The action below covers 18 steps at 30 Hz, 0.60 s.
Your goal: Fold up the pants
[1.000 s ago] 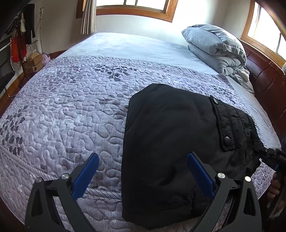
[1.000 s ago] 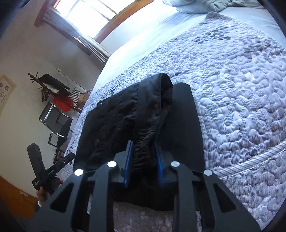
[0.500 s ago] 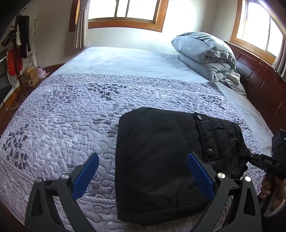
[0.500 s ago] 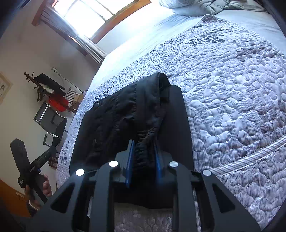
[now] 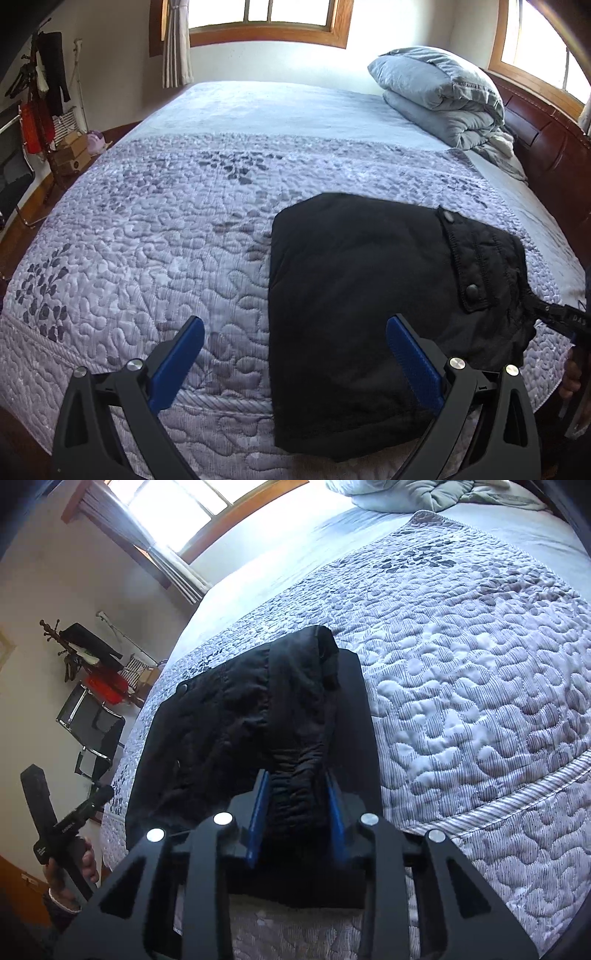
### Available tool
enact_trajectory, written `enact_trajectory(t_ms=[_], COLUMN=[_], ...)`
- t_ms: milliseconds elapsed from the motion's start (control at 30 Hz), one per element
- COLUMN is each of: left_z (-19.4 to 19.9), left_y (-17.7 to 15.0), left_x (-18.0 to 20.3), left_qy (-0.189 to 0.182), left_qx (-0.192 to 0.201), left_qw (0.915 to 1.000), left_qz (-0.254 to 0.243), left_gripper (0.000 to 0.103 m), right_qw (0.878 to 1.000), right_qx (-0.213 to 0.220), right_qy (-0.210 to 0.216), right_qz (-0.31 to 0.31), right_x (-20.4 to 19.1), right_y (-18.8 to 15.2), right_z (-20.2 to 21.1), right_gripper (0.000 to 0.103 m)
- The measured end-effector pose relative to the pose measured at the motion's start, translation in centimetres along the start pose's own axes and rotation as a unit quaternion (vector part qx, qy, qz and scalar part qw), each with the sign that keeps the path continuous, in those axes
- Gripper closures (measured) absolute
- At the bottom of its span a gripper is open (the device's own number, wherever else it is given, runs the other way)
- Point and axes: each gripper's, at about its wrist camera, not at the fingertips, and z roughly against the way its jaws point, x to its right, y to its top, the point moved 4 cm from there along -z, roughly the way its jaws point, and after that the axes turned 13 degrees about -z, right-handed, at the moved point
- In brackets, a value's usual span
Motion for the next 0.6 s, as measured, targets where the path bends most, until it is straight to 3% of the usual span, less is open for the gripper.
enact_trajectory(t_ms=[133,300,433,600], left_z=[-2.0,-2.7,-2.8,-4.2], left_y=[-2.7,-4.6,-4.5,-4.0], left_x=[-2.8,-5.5,-4.7,-2.8], left_qy=[-0.008,-0.036,-0.105,-0.22], left_qx=[-0.058,-0.083,-0.088,-0.119], left_qw=[0.9975,0.9887,0.9805,0.9514], left_qz=[0.039,0.12,0.141,0.18], left_gripper=[0.004,0.004,0.004,0.004], right_qw=[1.0,1.0,1.0,0.999], right_qx=[-0.001,0.003,0.002,0.0], right_qy=[0.022,0.023,0.023,0.026], right_qz=[-0.013,-0.01,-0.012,-0.018], right_x=[0.2,0.3,0.3,0.4], right_y=[0.0,-0.3,-0.3,-0.3], right_z=[0.5,0.7,0.8,0.8], right_gripper=[0.071,0.073,0.073,0.073])
